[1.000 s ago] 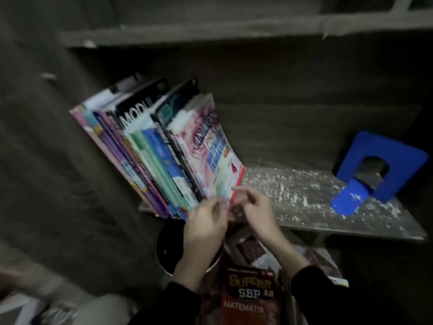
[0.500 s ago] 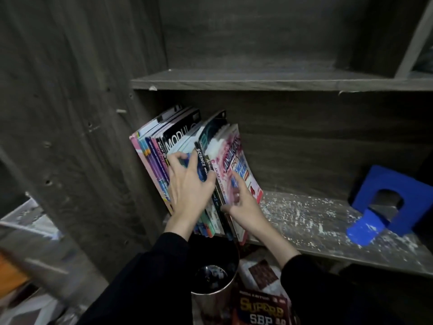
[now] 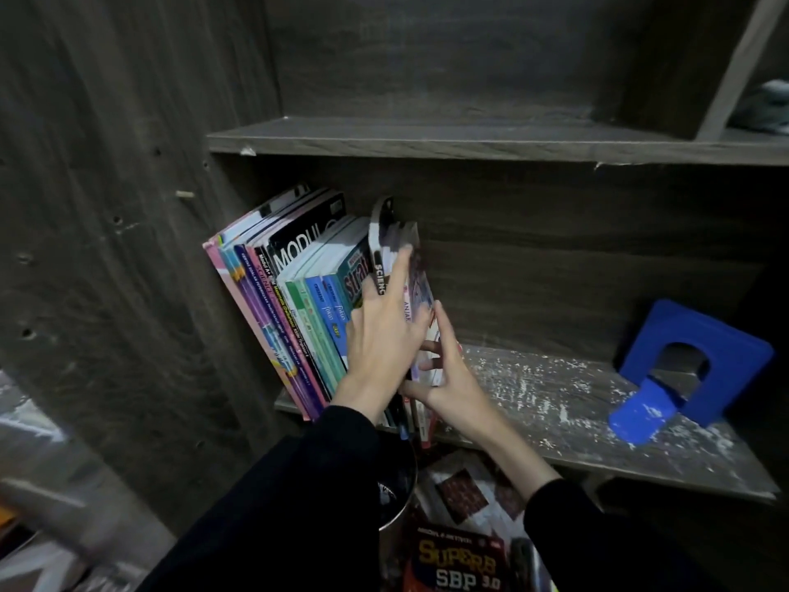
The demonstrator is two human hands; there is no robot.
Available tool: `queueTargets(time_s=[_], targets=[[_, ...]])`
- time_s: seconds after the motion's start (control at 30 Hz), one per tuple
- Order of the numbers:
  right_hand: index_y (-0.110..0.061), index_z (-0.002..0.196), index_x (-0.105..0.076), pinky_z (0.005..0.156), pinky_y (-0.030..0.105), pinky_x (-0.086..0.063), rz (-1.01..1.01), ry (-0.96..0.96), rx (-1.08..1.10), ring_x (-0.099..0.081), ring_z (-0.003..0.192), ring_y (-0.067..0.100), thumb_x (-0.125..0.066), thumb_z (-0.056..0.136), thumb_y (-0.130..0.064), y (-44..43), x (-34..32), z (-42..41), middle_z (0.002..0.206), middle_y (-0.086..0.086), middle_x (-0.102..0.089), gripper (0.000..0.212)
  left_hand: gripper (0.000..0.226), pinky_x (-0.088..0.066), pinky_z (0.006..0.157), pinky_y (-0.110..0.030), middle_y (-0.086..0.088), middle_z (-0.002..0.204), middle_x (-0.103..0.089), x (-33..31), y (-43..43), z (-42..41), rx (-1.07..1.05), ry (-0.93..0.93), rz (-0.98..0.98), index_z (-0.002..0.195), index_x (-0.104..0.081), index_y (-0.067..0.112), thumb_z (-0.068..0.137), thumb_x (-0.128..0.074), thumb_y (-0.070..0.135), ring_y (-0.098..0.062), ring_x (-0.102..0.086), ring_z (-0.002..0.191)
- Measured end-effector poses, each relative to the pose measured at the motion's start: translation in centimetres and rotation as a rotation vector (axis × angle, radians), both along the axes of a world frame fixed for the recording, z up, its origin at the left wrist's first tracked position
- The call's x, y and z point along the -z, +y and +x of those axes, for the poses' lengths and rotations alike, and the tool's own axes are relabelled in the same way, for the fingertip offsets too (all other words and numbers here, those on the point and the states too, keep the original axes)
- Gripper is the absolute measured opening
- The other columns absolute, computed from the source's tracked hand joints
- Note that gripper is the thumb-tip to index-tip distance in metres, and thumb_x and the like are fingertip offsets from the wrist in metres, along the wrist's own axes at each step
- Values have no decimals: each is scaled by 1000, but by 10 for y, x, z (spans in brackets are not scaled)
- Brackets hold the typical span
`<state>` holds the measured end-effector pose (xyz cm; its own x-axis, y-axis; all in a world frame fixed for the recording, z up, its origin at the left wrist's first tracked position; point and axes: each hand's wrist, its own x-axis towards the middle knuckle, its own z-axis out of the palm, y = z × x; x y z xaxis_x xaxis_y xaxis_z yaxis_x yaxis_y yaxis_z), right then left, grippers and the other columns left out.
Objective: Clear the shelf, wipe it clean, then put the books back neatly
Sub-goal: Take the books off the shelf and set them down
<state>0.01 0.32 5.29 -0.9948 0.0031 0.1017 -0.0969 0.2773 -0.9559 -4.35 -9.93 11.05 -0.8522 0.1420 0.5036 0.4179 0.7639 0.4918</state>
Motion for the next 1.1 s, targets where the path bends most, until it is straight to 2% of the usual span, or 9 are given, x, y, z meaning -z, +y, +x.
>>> queueTargets(time_s=[0.13, 0.27, 0.37, 0.5, 0.6, 0.73, 0.83, 0.93, 1.1], targets=[[-51, 145, 9, 98, 23, -43, -9, 2, -4, -48, 124, 5, -74, 81, -14, -5, 6, -5, 138, -8, -45, 112, 75, -43, 66, -30, -16, 109, -58, 6, 6, -8, -114, -29, 70, 152, -9, 24, 93, -57, 25, -27, -62, 83], [-48, 146, 9, 73, 0, -40, -54, -14, -28, -49, 105, -12, -71, 84, -9, -7, 9, -7, 128, -11, -45, 109, 72, -51, 70, -35, -15, 100, -59, 8, 4, -14, -150, -37, 147, 151, -15, 15, 93, -58, 22, -28, -62, 84], [-43, 148, 10, 73, -5, -37, -70, -13, -51, -48, 98, -17, -71, 85, -9, -9, 9, -8, 126, -13, -44, 108, 74, -57, 66, -43, -12, 90, -60, 15, 3, -21, -110, -34, 213, 149, -20, 15, 89, -63, 14, -27, -64, 75], [-48, 147, 6, 90, 18, -47, -39, -10, -10, -52, 103, -5, -61, 89, -6, -5, 14, -7, 127, -13, -46, 98, 71, -53, 50, -31, -5, 71, -60, 16, 3, -20, -49, -33, 319, 145, -34, 19, 83, -65, 5, -16, -56, 54], [-45, 148, 0, 79, 28, -50, -117, -66, 34, -58, 102, 11, -53, 88, 6, 11, 16, -13, 134, 3, -50, 95, 65, -41, 44, -15, -1, 60, -57, 18, -4, -2, -57, 27, 385, 140, -45, 22, 81, -67, 5, -8, -41, 40], [-40, 150, 6, 82, 28, -48, -175, -136, 114, -47, 118, 19, -53, 82, 12, 43, 2, -44, 156, 8, -22, 104, 54, -52, 55, -25, 22, 75, -60, 32, -23, 22, -44, 133, 494, 129, -57, 26, 80, -73, 11, -11, -45, 44], [-43, 149, 7, 104, 44, -40, -132, -174, 78, -22, 142, 25, -60, 76, 10, 67, -17, -82, 160, 4, -10, 112, 48, -55, 74, -24, 12, 102, -68, 42, -35, 30, -59, 266, 490, 119, -65, 18, 74, -79, 7, -7, -59, 62], [-33, 151, -9, 106, 46, -39, -84, -281, -191, -48, 128, 24, -67, 74, 10, 77, -30, -114, 145, 10, -44, 106, 45, -36, 78, 5, 28, 101, -52, 50, -41, 32, -33, 363, 474, 112, -67, 6, 70, -81, -1, 18, -46, 80], [-18, 119, -47, 98, 42, -47, -1, -342, -460, -64, 109, 27, -70, 67, 2, 75, -38, -140, 111, 9, -69, 61, 45, -48, 69, -11, 49, 111, -49, 56, -50, 30, 17, 387, 459, 118, -60, 25, 76, -74, 18, 6, -59, 73]])
